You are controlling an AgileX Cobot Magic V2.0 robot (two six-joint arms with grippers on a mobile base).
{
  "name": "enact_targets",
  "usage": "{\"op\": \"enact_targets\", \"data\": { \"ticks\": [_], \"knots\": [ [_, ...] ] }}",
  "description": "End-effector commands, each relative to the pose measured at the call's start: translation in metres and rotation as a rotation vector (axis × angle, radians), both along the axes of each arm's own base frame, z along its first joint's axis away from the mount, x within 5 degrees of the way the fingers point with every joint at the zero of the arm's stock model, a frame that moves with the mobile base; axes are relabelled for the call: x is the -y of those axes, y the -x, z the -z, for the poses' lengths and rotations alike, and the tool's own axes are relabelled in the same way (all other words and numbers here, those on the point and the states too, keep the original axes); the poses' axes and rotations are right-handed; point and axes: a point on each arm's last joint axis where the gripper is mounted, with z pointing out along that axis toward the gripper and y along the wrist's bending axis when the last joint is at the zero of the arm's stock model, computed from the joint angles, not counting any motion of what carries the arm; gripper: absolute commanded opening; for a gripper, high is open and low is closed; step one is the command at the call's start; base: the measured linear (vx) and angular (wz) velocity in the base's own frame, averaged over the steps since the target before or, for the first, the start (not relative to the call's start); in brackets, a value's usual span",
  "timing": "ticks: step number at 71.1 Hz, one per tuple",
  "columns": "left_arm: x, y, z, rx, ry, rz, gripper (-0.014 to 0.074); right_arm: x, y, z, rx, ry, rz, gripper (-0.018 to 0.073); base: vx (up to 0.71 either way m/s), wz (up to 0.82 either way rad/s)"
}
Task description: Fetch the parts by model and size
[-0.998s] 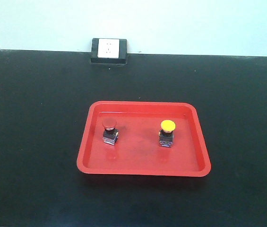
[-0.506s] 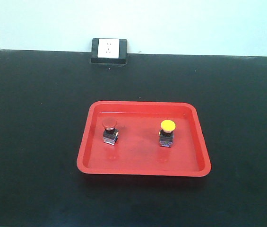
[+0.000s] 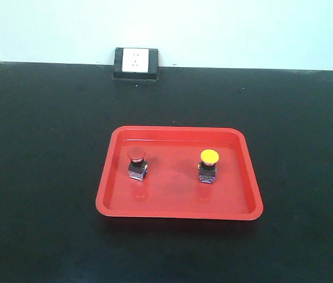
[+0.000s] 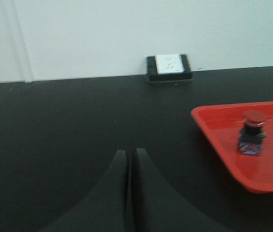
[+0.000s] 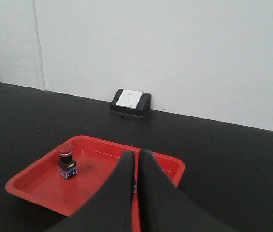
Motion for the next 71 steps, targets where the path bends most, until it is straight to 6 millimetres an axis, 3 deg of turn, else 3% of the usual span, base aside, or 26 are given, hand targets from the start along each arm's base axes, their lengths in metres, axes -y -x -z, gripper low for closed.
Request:
{"op": "enact_targets", "data": {
  "ticks": [1, 16, 71],
  "knots": [
    [-0.001, -0.001, -0.005, 0.14, 0.028, -0.028, -0.0006, 0.0, 0.001, -0.013, 0.074, -0.02, 0.0, -0.001, 0.0, 0.0],
    [-0.001, -0.006, 0.013, 0.19, 0.03, -0.027, -0.0006, 0.0, 0.001, -0.013, 0.074, -0.02, 0.0, -0.001, 0.0, 0.0],
    [0.0, -0.006, 0.011, 0.203, 0.028, -0.024, -0.0006, 0.0, 0.001, -0.013, 0.074, -0.02, 0.0, -0.001, 0.0, 0.0]
  ]
}}
